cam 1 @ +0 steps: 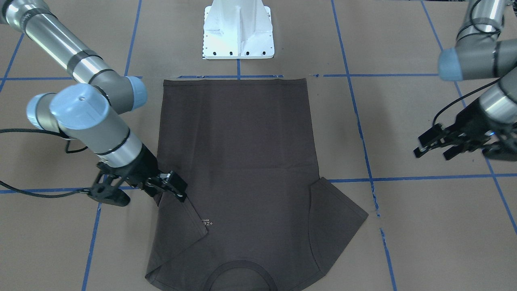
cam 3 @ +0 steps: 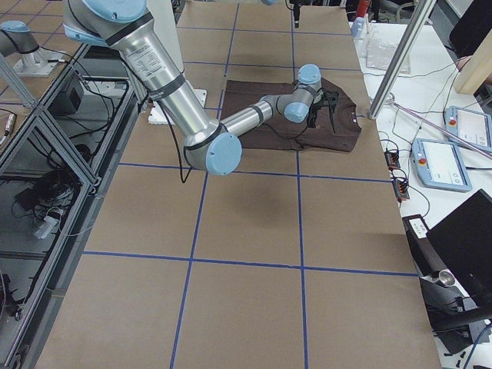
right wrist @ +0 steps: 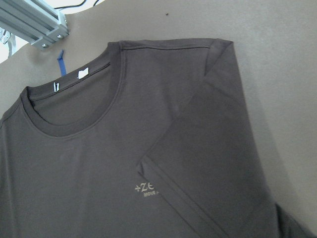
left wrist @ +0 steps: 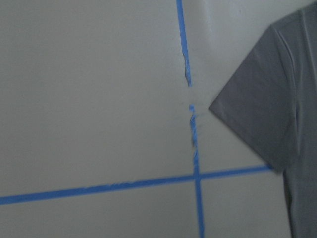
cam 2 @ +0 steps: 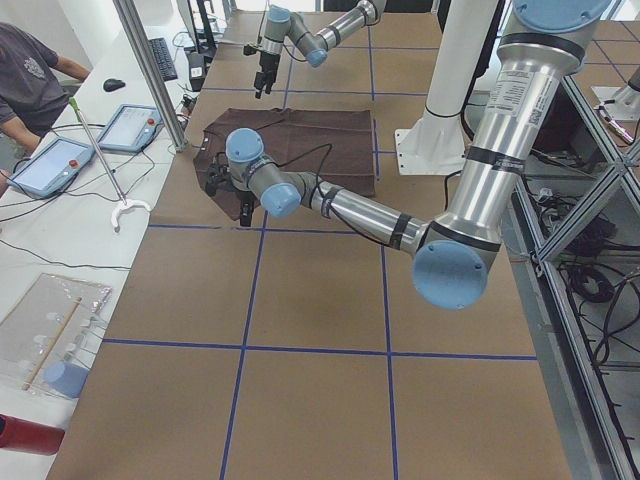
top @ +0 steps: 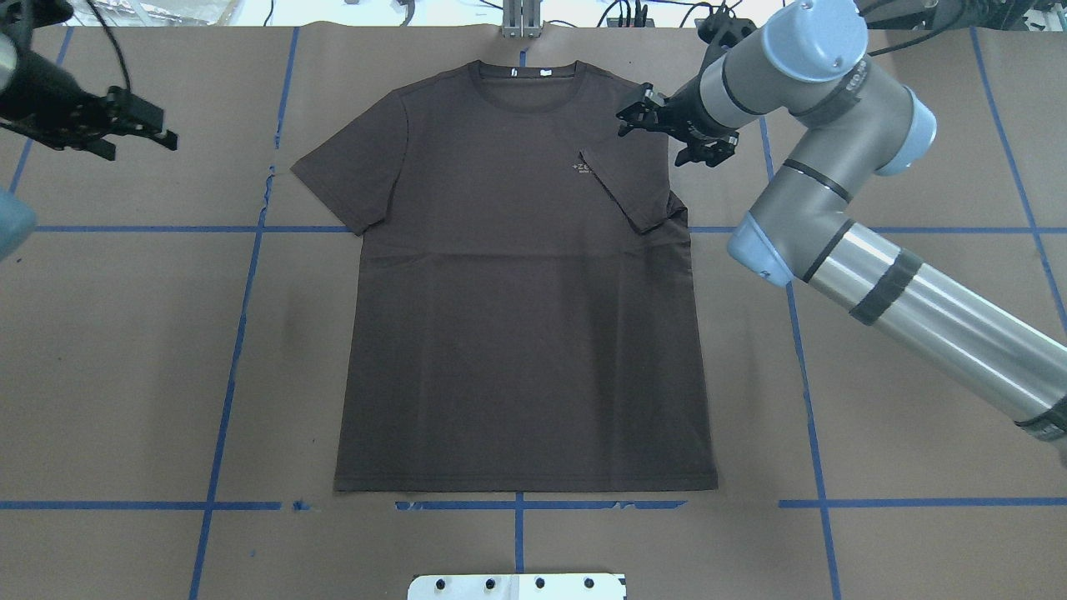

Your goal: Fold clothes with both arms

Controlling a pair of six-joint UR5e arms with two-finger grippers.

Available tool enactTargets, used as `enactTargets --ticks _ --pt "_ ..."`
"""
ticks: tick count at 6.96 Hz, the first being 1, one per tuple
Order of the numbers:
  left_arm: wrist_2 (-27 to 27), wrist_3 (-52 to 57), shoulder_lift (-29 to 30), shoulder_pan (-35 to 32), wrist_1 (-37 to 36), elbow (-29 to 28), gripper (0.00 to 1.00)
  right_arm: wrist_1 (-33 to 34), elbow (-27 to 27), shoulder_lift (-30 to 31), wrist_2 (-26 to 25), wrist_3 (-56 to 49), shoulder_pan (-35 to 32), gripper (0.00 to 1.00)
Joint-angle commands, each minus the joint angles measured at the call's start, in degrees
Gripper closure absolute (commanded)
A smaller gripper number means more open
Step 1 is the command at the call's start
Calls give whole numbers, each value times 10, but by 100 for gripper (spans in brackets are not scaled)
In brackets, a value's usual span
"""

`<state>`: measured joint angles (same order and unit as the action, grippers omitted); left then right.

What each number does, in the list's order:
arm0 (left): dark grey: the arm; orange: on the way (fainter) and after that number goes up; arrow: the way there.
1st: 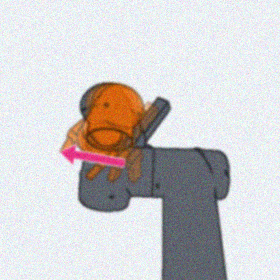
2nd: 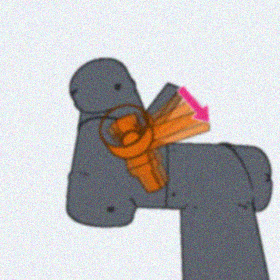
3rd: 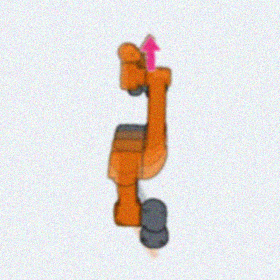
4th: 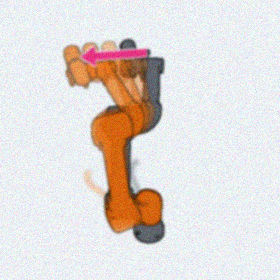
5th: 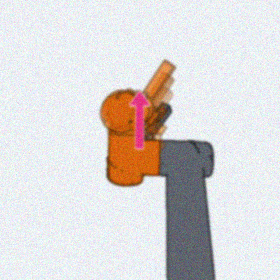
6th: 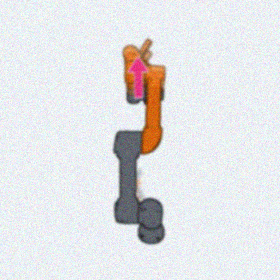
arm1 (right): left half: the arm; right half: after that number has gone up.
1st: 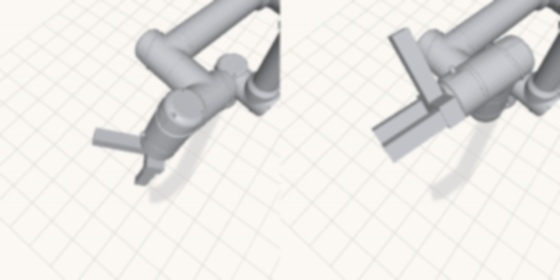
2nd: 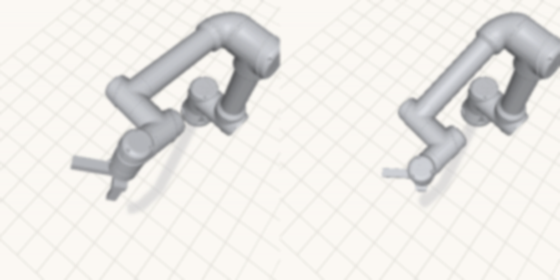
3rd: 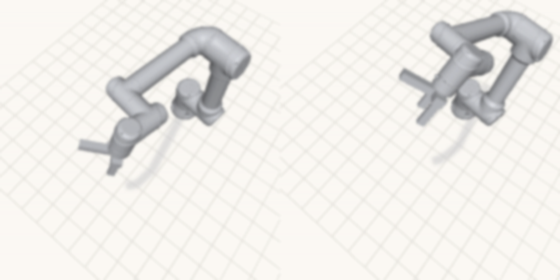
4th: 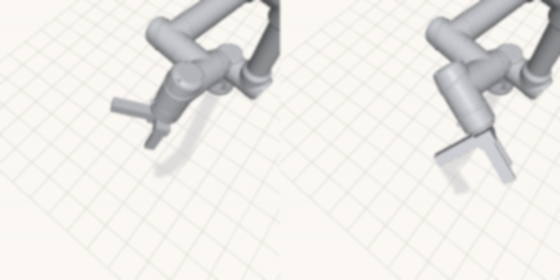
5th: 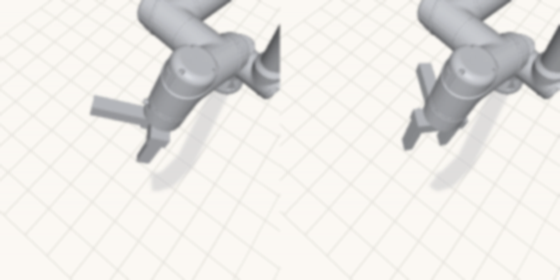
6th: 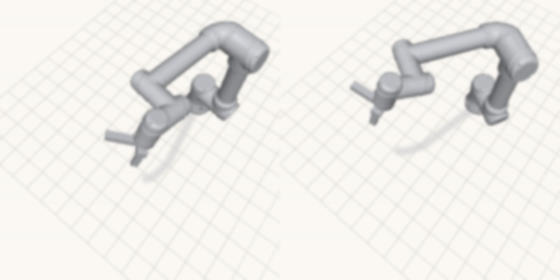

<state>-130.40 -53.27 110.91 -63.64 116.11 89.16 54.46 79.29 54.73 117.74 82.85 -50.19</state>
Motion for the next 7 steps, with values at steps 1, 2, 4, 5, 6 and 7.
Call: enactTargets --ticks 1,2,4,5,6,7 --pt "149 -112 75 101 34 -84 0 0 87 78 9 -2 -18 0" --pt "174 -129 98 114 49 -127 3 0 101 91 7 -3 -20 0" --pt "232 -130 150 132 73 -220 12 -1 102 94 3 -4 -19 0" --pt "234 -126 155 133 95 -246 14 0 103 94 2 -4 -19 0" --pt "234 -125 156 134 111 -263 15 0 101 94 1 -4 -18 0" --pt "234 -125 156 135 112 -265 19 0 100 93 1 -4 -17 0"
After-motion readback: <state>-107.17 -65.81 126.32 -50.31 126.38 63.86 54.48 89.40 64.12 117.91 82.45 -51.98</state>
